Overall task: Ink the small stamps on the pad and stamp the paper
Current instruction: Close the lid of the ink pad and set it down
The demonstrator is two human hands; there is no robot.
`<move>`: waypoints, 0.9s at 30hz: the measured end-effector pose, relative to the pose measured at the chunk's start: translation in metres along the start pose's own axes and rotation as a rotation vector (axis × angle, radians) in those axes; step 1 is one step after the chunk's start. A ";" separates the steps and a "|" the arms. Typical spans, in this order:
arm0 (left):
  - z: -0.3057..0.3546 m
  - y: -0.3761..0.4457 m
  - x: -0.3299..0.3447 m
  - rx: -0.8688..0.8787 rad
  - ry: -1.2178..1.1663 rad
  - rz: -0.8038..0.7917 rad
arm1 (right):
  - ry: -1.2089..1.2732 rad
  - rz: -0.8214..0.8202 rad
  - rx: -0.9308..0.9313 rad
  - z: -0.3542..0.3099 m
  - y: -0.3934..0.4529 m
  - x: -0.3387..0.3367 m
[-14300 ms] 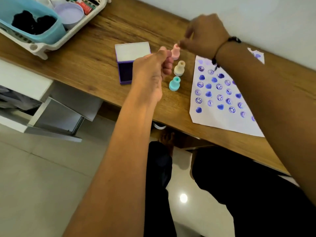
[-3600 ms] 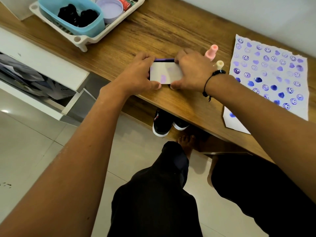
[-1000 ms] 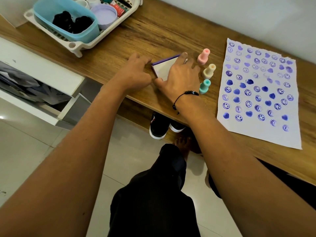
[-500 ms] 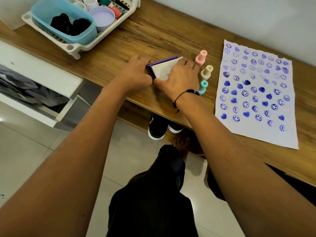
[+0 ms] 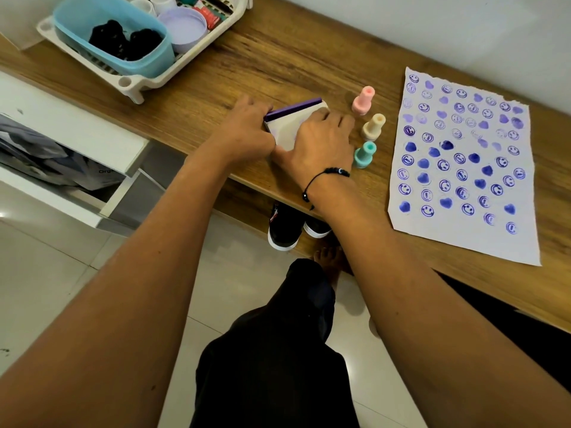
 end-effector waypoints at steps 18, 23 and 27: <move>-0.001 -0.002 0.000 -0.034 -0.008 0.021 | 0.115 0.046 -0.014 0.000 0.003 -0.005; -0.002 -0.002 0.000 -0.042 -0.022 0.020 | 0.071 0.046 -0.011 0.001 0.000 0.000; -0.003 -0.003 -0.001 -0.044 -0.024 0.018 | 0.089 0.046 0.011 0.006 0.002 -0.001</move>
Point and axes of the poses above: each hand's wrist, its own y-axis towards the middle knuckle, its own x-axis out of the palm, z = x × y, the point moved 10 cm from there along y, towards the middle knuckle, and after that the axes turned 10 degrees about y, right-handed, at the moved point
